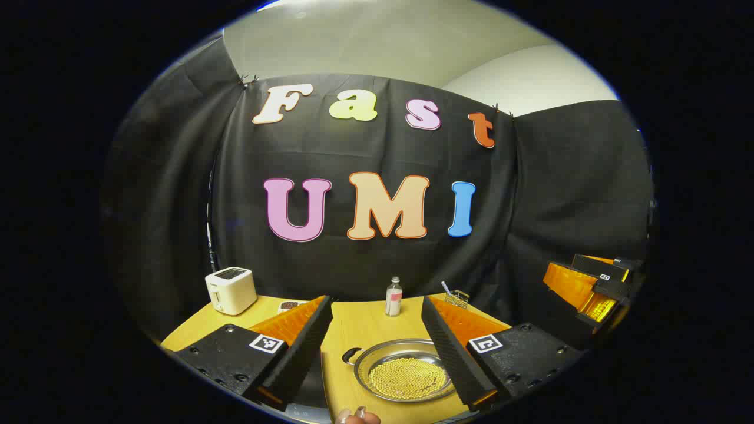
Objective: First push the handle of the pot to place it horizontally, then grasp the pot with both hands and set it on the induction cooktop.
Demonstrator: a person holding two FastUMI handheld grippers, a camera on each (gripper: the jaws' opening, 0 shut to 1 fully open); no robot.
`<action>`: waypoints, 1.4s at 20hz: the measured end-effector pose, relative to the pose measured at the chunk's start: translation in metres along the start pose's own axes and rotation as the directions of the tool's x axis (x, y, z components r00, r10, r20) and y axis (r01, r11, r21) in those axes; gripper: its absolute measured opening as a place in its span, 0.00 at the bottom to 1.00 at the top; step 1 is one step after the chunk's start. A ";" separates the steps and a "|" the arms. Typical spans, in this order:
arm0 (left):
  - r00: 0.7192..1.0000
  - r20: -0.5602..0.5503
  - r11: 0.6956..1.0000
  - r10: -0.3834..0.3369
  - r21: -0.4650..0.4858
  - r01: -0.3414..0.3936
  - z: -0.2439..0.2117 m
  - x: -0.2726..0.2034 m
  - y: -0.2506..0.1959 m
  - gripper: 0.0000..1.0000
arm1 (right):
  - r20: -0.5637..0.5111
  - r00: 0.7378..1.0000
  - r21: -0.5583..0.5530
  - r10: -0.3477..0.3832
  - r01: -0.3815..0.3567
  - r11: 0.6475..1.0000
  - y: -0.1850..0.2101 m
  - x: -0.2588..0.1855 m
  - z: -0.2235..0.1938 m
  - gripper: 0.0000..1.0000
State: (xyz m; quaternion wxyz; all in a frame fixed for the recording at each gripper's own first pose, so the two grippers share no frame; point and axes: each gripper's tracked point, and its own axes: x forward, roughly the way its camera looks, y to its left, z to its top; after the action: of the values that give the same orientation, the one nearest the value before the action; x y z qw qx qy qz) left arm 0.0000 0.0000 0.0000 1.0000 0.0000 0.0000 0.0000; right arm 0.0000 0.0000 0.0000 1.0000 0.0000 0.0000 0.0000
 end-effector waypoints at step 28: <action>0.994 -0.026 0.994 0.110 0.015 -0.110 -0.007 -0.010 -0.002 0.98 | -0.088 0.990 0.026 0.112 -0.110 0.994 0.000 0.005 -0.030 0.98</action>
State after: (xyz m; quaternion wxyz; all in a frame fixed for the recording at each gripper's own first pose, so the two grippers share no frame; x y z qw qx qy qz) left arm -0.0096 -0.0015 -0.0071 0.9984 0.0070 0.0136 0.0551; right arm 0.0048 -0.0001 -0.0302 0.9974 0.0105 0.0449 0.0556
